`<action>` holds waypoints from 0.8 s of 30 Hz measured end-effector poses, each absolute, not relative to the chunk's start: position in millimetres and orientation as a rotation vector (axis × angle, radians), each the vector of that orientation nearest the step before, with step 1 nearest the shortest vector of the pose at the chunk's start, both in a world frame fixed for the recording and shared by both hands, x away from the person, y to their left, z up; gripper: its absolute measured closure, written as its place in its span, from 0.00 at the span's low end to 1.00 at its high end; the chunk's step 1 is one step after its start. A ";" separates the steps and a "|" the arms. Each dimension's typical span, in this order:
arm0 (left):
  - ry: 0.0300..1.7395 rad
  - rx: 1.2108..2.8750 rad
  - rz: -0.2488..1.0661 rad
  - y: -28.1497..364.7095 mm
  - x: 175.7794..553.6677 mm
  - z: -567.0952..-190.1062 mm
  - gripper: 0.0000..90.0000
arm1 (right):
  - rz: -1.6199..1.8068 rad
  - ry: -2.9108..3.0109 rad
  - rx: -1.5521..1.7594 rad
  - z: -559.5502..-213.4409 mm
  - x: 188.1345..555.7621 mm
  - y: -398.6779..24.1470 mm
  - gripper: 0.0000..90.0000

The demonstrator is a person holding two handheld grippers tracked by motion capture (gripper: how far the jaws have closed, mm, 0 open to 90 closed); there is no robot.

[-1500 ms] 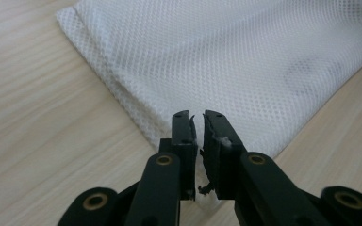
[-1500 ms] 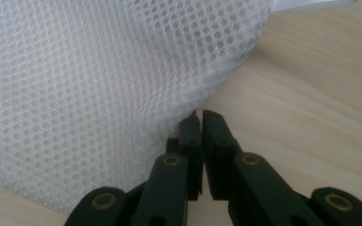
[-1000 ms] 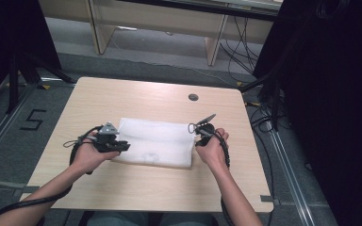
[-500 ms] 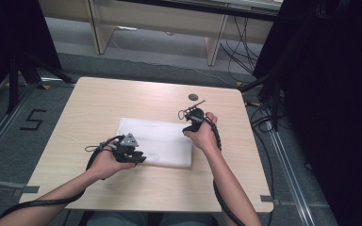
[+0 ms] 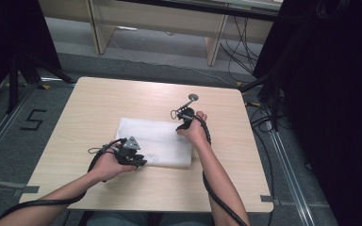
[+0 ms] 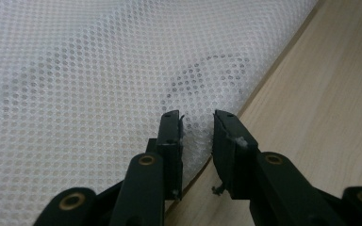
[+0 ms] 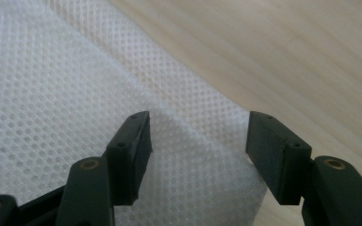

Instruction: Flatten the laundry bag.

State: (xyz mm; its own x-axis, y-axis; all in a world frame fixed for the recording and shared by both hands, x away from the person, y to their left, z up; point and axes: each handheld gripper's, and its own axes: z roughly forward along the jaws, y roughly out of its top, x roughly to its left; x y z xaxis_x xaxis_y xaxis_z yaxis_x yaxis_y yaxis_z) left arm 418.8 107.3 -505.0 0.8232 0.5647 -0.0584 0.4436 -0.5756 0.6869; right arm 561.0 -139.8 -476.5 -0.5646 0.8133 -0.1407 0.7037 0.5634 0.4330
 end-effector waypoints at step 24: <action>0.761 2.255 0.248 105.1 416.3 -508.6 0.81 | 0.546 2.486 1.154 -458.0 537.8 -132.8 1.00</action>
State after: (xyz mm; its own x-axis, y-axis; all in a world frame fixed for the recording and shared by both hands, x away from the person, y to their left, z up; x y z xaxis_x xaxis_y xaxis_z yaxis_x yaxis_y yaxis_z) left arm 416.3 105.1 -508.6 0.8062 0.5898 -0.0473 0.4489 -0.5576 0.6983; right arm 537.8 -132.8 -458.0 -0.6094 0.7793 -0.1461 0.6462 0.5949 0.4781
